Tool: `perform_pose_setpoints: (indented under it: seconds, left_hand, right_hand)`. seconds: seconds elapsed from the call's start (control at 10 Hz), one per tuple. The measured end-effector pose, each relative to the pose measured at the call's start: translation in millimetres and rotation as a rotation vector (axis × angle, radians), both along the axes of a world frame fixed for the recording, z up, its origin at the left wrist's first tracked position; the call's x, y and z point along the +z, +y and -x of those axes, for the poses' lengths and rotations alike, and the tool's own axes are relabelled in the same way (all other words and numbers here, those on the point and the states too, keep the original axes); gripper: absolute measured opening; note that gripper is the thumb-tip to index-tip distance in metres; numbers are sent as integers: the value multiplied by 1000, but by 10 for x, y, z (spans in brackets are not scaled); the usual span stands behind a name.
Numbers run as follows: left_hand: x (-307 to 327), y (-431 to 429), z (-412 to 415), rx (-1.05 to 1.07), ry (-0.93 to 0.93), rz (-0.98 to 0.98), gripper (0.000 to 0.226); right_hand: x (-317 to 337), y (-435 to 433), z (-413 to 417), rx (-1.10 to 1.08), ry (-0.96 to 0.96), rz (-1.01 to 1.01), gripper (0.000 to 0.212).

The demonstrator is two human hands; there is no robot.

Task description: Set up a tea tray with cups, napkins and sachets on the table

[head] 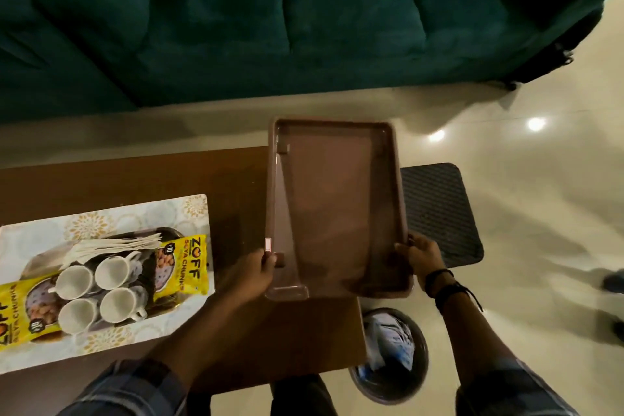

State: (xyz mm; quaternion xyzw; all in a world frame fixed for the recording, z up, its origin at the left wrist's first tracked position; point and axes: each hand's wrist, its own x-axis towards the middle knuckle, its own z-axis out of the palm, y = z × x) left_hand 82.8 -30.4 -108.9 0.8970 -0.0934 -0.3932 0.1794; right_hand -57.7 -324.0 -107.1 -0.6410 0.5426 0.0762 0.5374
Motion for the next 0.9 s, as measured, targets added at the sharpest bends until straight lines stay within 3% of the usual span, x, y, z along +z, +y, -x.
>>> perform_pose_setpoints:
  seconds: [0.1,0.2,0.5,0.6,0.7,0.9]
  left_hand:
    - [75,-313,90,67,180,147,13]
    - [110,-896,243,108,384,275,25]
    - [-45,-1632,526,87,629,239,30]
    - [-112,-1660,630,2,773,206,55]
    - [-117,-1602,645,-21,832,222,65]
    - [45,-1223,504,-98,684,229,67]
  right_hand:
    - [25,-273,177,-42,19,45,26]
    - [-25,-678,427,-57,135,246,25]
    - [-341,-1217,756,-157,288,432,29]
    - [-444,-1289,732,-89,339,449,36]
    - [-465,-1270,701,-37,363,399,44]
    - [-386,-928,618,16,392,424,77]
